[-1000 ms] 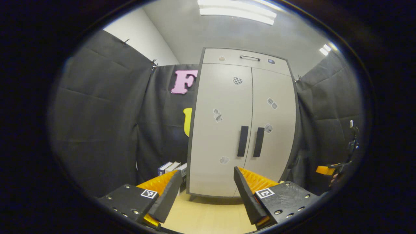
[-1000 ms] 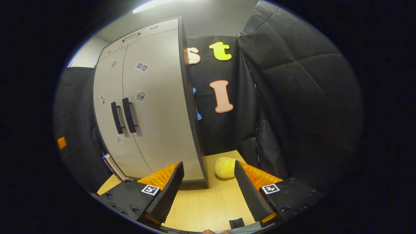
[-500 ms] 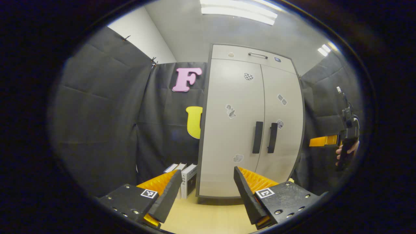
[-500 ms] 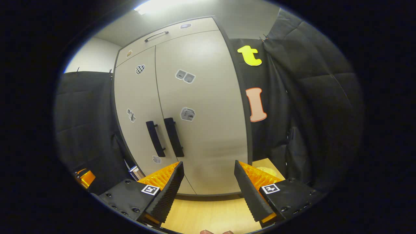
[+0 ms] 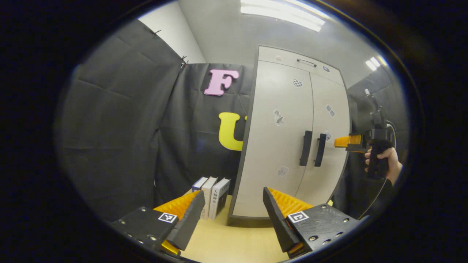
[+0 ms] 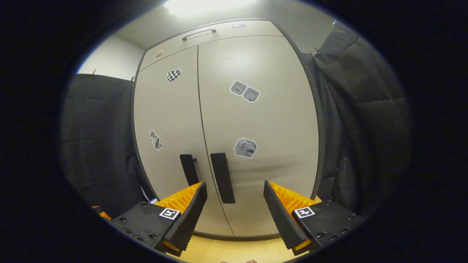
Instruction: Open the right door of the double-door shoe cabinet with the right hand, and open the left door with the left hand.
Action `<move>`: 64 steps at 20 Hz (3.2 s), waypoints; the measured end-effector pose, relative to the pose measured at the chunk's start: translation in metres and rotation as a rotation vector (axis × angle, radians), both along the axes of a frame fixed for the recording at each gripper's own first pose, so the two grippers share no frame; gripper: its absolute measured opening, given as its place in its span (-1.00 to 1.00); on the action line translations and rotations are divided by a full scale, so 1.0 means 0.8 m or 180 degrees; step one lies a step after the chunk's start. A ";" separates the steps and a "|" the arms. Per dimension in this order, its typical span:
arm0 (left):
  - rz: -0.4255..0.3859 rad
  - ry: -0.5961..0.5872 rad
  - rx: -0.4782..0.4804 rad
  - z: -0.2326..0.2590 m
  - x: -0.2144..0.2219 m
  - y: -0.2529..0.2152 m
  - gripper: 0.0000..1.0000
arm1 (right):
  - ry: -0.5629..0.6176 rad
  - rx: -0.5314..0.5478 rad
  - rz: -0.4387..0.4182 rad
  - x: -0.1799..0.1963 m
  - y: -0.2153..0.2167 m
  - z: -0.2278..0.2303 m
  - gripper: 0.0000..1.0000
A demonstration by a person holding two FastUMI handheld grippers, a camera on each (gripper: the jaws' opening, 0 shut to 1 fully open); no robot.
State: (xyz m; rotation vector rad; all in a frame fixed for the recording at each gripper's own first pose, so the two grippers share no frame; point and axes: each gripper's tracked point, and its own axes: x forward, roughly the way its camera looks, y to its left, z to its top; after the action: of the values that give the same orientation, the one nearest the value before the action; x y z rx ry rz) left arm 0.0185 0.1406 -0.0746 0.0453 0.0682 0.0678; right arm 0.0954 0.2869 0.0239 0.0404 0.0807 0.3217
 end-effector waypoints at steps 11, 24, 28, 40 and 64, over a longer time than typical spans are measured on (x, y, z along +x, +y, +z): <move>0.0005 0.0206 -0.0110 -0.039 -0.004 0.032 0.87 | -0.0053 -0.0390 -0.0259 0.079 0.047 -0.008 0.83; 0.0134 0.0221 -0.0138 -0.044 -0.021 0.051 0.80 | 0.0396 -0.0018 -0.0360 0.108 0.055 -0.036 -0.16; 0.0084 0.0271 -0.0173 -0.052 -0.020 0.040 0.86 | 0.0256 -0.0068 -0.0356 0.109 0.053 -0.033 -0.26; -0.0243 0.0363 -0.0007 -0.060 -0.036 -0.022 0.86 | 0.0179 -0.0270 -0.0040 0.074 0.043 -0.037 -0.88; 0.0150 0.0322 0.0115 -0.033 -0.151 -0.167 0.80 | 0.0140 -0.0183 0.0688 -0.048 -0.069 -0.031 -0.88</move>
State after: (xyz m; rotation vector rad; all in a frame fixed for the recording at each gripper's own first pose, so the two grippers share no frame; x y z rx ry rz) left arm -0.1021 0.0074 -0.1010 0.0832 0.1693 0.1138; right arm 0.0571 0.2319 -0.0011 -0.0183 0.1383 0.5344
